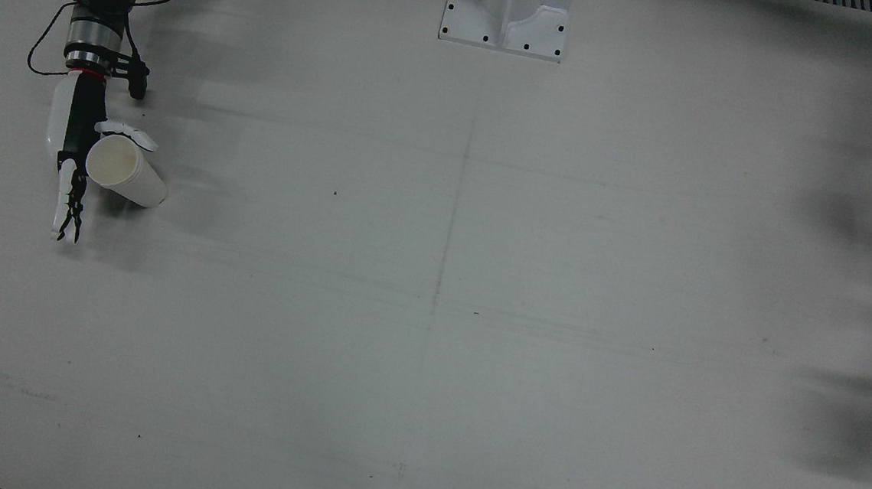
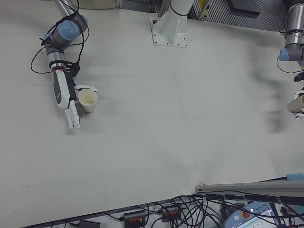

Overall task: Pour water
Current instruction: 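Close the right hand fingers around the white paper cup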

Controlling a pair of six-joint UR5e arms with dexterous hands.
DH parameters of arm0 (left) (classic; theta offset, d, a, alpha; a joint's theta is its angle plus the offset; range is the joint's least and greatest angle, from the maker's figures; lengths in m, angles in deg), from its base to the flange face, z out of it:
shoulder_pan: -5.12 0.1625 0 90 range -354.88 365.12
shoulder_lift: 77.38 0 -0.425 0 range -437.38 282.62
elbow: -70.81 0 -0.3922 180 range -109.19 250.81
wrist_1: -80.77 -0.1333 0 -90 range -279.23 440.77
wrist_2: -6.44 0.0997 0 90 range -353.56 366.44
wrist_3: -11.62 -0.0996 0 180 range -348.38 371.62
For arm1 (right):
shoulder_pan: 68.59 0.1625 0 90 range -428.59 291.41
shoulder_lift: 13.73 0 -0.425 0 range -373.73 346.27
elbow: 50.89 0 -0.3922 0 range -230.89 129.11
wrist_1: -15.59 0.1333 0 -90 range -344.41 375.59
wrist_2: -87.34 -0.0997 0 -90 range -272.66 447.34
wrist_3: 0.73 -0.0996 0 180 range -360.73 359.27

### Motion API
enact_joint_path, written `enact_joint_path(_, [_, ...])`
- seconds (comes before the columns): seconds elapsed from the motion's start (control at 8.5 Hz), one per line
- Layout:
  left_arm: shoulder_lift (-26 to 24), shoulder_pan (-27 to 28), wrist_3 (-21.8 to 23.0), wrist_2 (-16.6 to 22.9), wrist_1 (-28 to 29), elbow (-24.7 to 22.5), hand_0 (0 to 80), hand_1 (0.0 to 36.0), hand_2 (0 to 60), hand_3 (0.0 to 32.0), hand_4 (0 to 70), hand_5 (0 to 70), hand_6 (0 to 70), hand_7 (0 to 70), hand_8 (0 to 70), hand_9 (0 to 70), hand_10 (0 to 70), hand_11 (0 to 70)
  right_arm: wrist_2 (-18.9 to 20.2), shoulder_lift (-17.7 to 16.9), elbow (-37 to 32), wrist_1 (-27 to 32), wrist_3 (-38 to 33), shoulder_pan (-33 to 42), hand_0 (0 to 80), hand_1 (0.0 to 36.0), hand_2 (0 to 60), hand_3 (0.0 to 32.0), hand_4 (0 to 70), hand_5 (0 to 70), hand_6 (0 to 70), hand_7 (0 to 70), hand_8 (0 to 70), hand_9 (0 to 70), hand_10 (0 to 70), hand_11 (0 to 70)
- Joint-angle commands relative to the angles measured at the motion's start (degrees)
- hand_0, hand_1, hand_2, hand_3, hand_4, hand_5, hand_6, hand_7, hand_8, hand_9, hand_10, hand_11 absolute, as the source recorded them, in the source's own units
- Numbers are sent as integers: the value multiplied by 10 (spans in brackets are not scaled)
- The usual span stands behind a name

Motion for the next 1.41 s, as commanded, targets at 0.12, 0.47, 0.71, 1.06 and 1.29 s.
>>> enact_joint_path(0.12, [0,0,0,-1,1,1,800,360,600,0,253,700,289,297,193,233,215,350,-1,28,10,1,9,1,392,99,194,0,19,128,131,242,76,143,98,152])
enact_joint_path(0.47, [0,0,0,-1,1,-1,800,360,600,0,249,700,286,295,190,229,212,346,-1,27,13,2,8,5,359,61,198,0,32,337,291,442,255,390,242,357])
enact_joint_path(0.71, [0,-1,0,-1,4,0,800,360,600,0,247,700,283,292,188,227,212,345,-1,26,14,2,9,2,347,59,192,0,20,323,277,426,245,377,243,359])
enact_joint_path(1.06, [0,0,0,-1,8,4,795,360,600,0,245,700,285,291,190,228,212,345,0,21,18,2,9,-3,423,107,167,0,5,178,147,245,85,140,95,149])
enact_joint_path(1.29, [0,1,0,-2,9,7,781,360,600,0,244,700,286,292,190,227,213,346,0,15,20,2,9,-4,427,111,156,0,0,125,120,196,57,97,85,136])
